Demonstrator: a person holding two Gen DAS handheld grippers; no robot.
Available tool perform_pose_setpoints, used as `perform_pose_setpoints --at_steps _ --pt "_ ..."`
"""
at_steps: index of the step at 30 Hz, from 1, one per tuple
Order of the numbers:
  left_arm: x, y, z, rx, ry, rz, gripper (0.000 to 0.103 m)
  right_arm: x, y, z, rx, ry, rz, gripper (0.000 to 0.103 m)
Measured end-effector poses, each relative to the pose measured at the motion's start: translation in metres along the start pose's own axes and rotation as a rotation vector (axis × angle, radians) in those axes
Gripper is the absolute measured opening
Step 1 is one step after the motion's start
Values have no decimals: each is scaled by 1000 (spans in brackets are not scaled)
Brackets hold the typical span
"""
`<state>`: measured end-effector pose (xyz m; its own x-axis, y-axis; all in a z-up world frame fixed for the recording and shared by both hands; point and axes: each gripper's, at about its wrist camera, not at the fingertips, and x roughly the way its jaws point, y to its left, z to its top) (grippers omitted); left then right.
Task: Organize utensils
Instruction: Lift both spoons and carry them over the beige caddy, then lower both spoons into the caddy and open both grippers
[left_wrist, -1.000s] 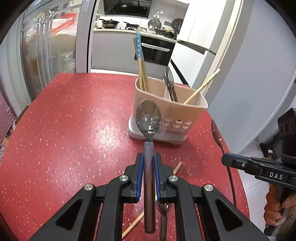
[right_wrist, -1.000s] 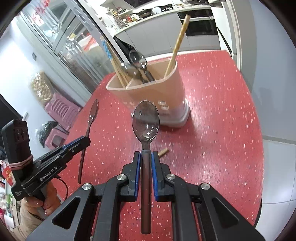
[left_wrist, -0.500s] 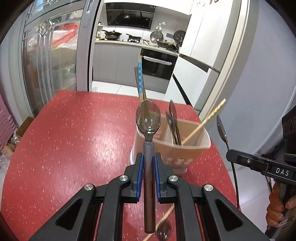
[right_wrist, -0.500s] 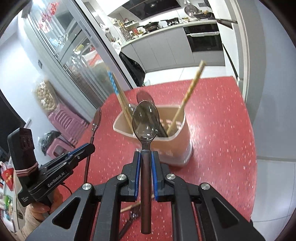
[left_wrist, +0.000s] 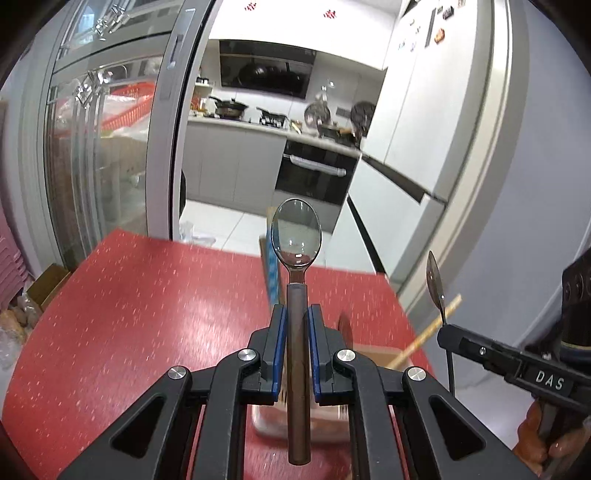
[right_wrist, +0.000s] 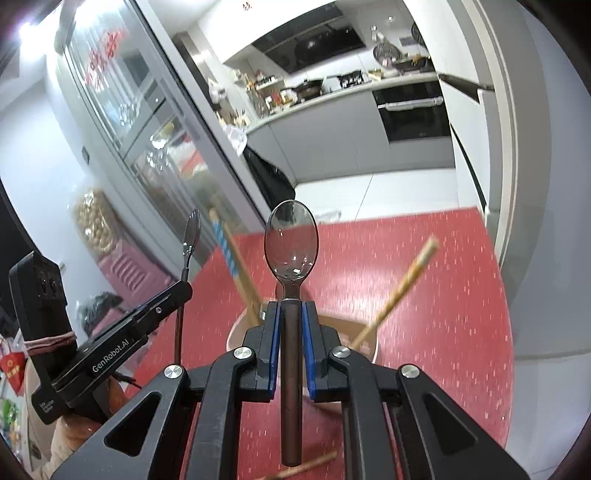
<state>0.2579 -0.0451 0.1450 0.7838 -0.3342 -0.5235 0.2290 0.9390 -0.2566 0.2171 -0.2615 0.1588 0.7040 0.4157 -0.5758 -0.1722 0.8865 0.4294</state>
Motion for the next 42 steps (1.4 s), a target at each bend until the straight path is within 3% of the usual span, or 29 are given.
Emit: perform_pose_setpoints --at_steps 10,19,24,42 --pt "37 -10 6 -4 -66 33 37 28 -5 14 -33 -118 -29 13" --pt "46 -14 -11 11 -183 89 37 57 -6 -3 -137 -213 -100 13" --pt "50 -16 -27 27 -207 113 37 67 -2 -19 -188 -240 -140 13" --pt "48 -22 -62 124 -118 176 37 66 1 -58 -261 -167 -184 13"
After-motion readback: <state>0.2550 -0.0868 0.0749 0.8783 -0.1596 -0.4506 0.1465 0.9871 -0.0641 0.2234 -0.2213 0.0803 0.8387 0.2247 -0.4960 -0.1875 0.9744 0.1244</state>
